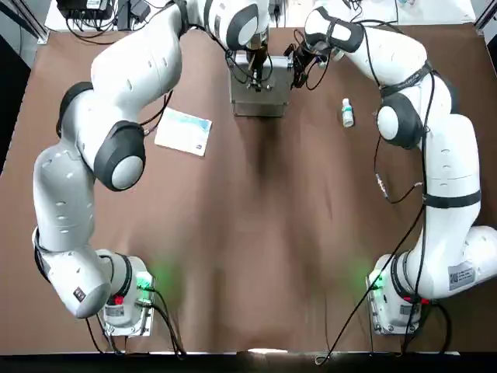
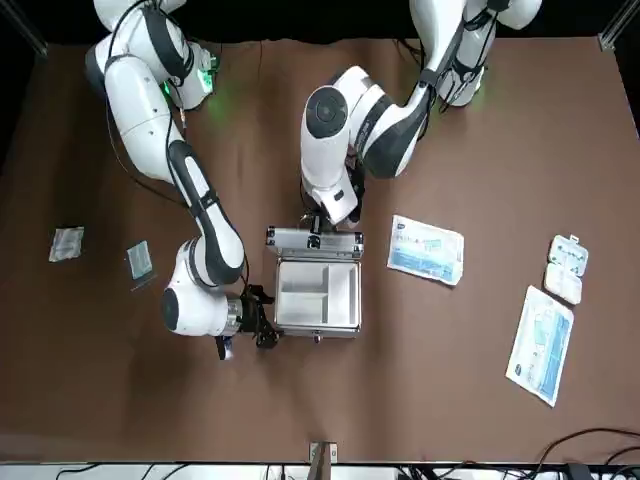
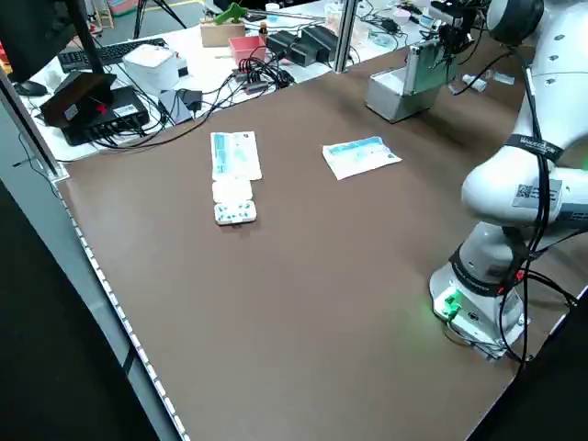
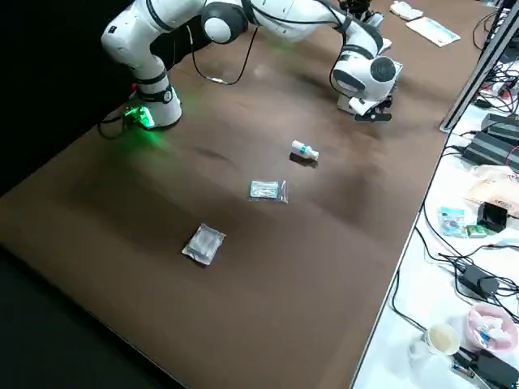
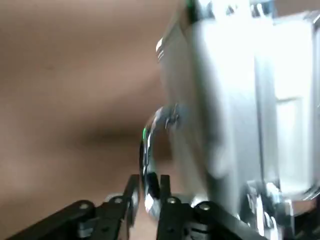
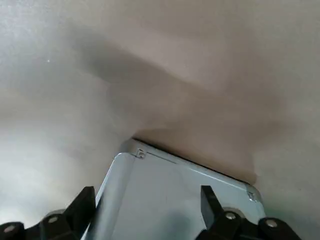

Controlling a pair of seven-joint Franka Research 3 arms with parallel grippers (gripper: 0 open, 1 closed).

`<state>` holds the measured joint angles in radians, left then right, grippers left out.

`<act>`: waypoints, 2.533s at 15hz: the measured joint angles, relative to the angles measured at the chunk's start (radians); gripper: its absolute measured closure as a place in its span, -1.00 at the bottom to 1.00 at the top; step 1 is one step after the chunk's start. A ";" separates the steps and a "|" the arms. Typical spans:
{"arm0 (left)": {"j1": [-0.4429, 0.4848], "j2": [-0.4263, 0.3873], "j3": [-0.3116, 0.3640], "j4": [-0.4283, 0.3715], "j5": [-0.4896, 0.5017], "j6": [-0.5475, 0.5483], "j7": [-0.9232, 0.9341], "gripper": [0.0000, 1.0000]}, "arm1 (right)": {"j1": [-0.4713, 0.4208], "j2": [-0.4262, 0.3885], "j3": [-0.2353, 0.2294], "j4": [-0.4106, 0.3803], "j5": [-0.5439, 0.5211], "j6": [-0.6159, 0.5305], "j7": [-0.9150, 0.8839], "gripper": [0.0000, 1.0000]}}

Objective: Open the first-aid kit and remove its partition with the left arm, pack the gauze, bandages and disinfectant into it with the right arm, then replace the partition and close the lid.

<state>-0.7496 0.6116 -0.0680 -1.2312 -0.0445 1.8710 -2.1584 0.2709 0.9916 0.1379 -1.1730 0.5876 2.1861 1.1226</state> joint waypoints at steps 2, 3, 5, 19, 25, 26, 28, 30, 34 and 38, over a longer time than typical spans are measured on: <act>-0.019 -0.033 -0.029 -0.002 -0.037 -0.040 0.010 0.45 | 0.001 0.001 0.000 0.000 0.000 0.004 0.000 -0.83; -0.035 -0.052 -0.032 -0.005 -0.037 -0.053 0.004 0.43 | 0.001 0.001 0.001 0.000 0.000 0.003 -0.001 -0.83; -0.053 -0.079 -0.032 -0.016 -0.037 -0.066 -0.002 0.11 | 0.001 0.002 0.001 0.000 0.000 0.005 -0.001 -0.83; 0.009 -0.163 -0.018 -0.025 -0.037 -0.088 0.285 -1.00 | 0.000 0.002 0.000 0.001 0.000 0.004 -0.015 -0.86; 0.076 -0.162 0.011 -0.011 -0.037 -0.087 0.840 -1.00 | -0.011 -0.010 -0.003 0.010 -0.002 -0.013 -0.028 -0.88; 0.079 -0.160 0.024 -0.011 -0.037 -0.086 0.949 -1.00 | -0.019 -0.016 -0.003 0.010 -0.003 -0.018 -0.029 -0.89; 0.079 -0.149 0.044 -0.011 -0.037 -0.077 1.141 -1.00 | -0.035 -0.024 -0.004 0.011 -0.010 -0.021 -0.035 -0.90; 0.079 -0.128 0.050 -0.011 -0.037 -0.036 1.238 -1.00 | -0.043 -0.032 -0.004 0.013 -0.041 -0.022 -0.045 -0.92; 0.078 -0.090 0.051 -0.011 -0.025 0.056 1.435 -1.00 | -0.051 -0.054 -0.004 0.015 -0.175 -0.044 -0.059 -0.96; 0.078 -0.056 0.069 -0.011 -0.020 0.141 1.546 -0.99 | -0.084 -0.091 -0.005 0.019 -0.240 -0.176 -0.188 -0.96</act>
<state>-0.6714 0.5557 0.0011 -1.2420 -0.0643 2.0123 -0.6120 0.1870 0.9004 0.1325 -1.1537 0.3473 2.0101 0.9349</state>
